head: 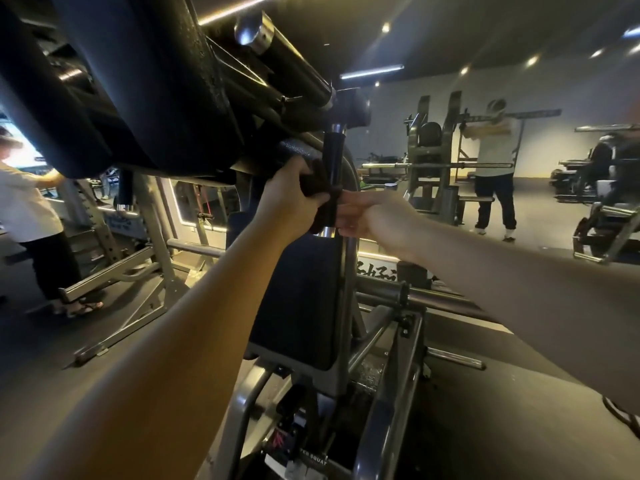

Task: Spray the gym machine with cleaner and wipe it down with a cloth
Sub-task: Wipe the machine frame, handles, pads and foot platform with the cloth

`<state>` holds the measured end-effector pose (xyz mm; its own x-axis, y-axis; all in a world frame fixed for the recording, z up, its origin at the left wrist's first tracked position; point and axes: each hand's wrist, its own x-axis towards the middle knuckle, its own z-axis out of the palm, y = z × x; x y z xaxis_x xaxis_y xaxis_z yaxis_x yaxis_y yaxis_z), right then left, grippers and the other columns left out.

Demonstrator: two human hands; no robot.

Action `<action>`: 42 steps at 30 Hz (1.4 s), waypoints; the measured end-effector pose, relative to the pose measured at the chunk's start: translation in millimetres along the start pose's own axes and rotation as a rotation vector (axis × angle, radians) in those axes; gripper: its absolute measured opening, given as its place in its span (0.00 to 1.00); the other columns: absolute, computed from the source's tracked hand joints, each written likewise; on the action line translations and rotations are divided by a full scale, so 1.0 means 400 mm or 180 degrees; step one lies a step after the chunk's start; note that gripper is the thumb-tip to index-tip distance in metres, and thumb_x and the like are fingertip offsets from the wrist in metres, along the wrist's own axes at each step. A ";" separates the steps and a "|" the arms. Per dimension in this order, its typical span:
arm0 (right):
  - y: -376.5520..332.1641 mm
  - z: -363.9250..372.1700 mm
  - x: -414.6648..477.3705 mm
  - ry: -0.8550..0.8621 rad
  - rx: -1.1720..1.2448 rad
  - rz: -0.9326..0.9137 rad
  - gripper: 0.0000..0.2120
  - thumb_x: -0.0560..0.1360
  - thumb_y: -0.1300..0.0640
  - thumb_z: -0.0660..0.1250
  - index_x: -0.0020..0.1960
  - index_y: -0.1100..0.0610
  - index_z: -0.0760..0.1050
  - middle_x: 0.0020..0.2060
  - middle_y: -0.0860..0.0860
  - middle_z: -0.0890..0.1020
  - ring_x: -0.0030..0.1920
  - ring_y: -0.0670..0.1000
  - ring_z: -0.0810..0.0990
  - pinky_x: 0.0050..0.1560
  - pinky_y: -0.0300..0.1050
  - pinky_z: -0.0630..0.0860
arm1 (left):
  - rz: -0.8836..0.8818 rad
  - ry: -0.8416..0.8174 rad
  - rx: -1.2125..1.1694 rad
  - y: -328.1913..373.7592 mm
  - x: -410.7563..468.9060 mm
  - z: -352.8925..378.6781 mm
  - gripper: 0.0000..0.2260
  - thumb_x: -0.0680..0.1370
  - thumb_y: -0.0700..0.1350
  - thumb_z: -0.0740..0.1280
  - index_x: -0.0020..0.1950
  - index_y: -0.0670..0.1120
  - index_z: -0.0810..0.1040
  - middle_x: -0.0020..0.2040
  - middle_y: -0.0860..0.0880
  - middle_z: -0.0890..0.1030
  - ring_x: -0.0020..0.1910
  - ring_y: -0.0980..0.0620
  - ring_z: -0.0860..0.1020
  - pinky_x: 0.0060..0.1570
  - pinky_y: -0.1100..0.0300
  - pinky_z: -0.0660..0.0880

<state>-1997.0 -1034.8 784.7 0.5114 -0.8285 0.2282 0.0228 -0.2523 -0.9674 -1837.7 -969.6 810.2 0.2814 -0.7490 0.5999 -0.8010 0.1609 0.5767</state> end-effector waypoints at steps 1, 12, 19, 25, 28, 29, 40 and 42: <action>-0.004 0.001 -0.009 -0.0025 -0.0040 0.0013 0.21 0.79 0.73 0.60 0.61 0.54 0.82 0.54 0.55 0.87 0.55 0.52 0.86 0.54 0.46 0.84 | -0.0013 -0.0050 0.0043 -0.005 -0.011 0.001 0.16 0.79 0.44 0.73 0.64 0.49 0.73 0.55 0.56 0.73 0.56 0.55 0.73 0.55 0.58 0.71; 0.113 0.017 -0.201 -0.0854 -0.0150 0.1850 0.18 0.84 0.48 0.65 0.68 0.58 0.73 0.62 0.63 0.77 0.63 0.65 0.78 0.66 0.66 0.76 | -0.1074 -0.0418 0.0104 -0.089 -0.393 0.145 0.11 0.79 0.47 0.73 0.58 0.53 0.74 0.50 0.57 0.78 0.51 0.57 0.79 0.45 0.66 0.72; 0.154 0.006 -0.268 -0.0847 0.1747 0.2017 0.23 0.74 0.55 0.75 0.67 0.58 0.76 0.62 0.64 0.80 0.60 0.68 0.82 0.54 0.65 0.83 | -0.1304 -0.1141 -0.0654 0.020 -0.400 0.134 0.11 0.83 0.49 0.66 0.65 0.52 0.73 0.56 0.51 0.80 0.55 0.52 0.82 0.56 0.56 0.80; 0.055 -0.036 -0.169 0.0488 0.1221 0.0957 0.14 0.78 0.62 0.73 0.63 0.55 0.78 0.59 0.58 0.82 0.57 0.59 0.83 0.46 0.53 0.86 | -0.0874 0.0060 -0.0095 0.046 -0.255 0.062 0.06 0.85 0.50 0.63 0.58 0.52 0.78 0.50 0.53 0.81 0.46 0.59 0.78 0.41 0.66 0.69; -0.045 -0.024 -0.073 0.0649 0.0889 0.0185 0.17 0.81 0.60 0.69 0.69 0.52 0.76 0.59 0.55 0.83 0.56 0.56 0.83 0.51 0.52 0.84 | -0.0855 0.0238 -0.0067 0.017 -0.165 0.038 0.06 0.86 0.48 0.62 0.51 0.54 0.78 0.44 0.54 0.79 0.42 0.61 0.76 0.39 0.68 0.68; -0.073 -0.007 -0.045 0.0610 0.0809 0.0039 0.19 0.82 0.58 0.68 0.72 0.51 0.74 0.60 0.54 0.82 0.57 0.55 0.82 0.53 0.53 0.84 | -0.0734 0.0193 -0.0109 0.002 -0.137 0.040 0.07 0.86 0.48 0.62 0.53 0.53 0.79 0.44 0.54 0.79 0.41 0.63 0.75 0.40 0.70 0.68; 0.083 0.115 -0.040 0.0817 -0.0106 -0.0304 0.09 0.84 0.59 0.63 0.55 0.44 0.78 0.54 0.51 0.84 0.57 0.49 0.82 0.63 0.52 0.77 | -0.0537 0.0262 -0.1447 -0.101 -0.133 0.107 0.08 0.82 0.48 0.69 0.57 0.61 0.81 0.49 0.61 0.84 0.49 0.70 0.80 0.54 0.66 0.75; 0.151 0.091 -0.077 0.0400 -0.0539 -0.0024 0.12 0.83 0.61 0.65 0.63 0.50 0.79 0.56 0.52 0.84 0.58 0.51 0.82 0.65 0.51 0.77 | -0.0579 0.0255 -0.1458 -0.110 -0.168 0.125 0.09 0.82 0.49 0.68 0.61 0.59 0.81 0.51 0.60 0.84 0.50 0.69 0.80 0.52 0.69 0.73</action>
<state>-1980.3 -1006.2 715.3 0.4004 -0.8794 0.2575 -0.1240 -0.3305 -0.9356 -1847.8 -958.4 716.8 0.4491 -0.7422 0.4974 -0.4258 0.3116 0.8495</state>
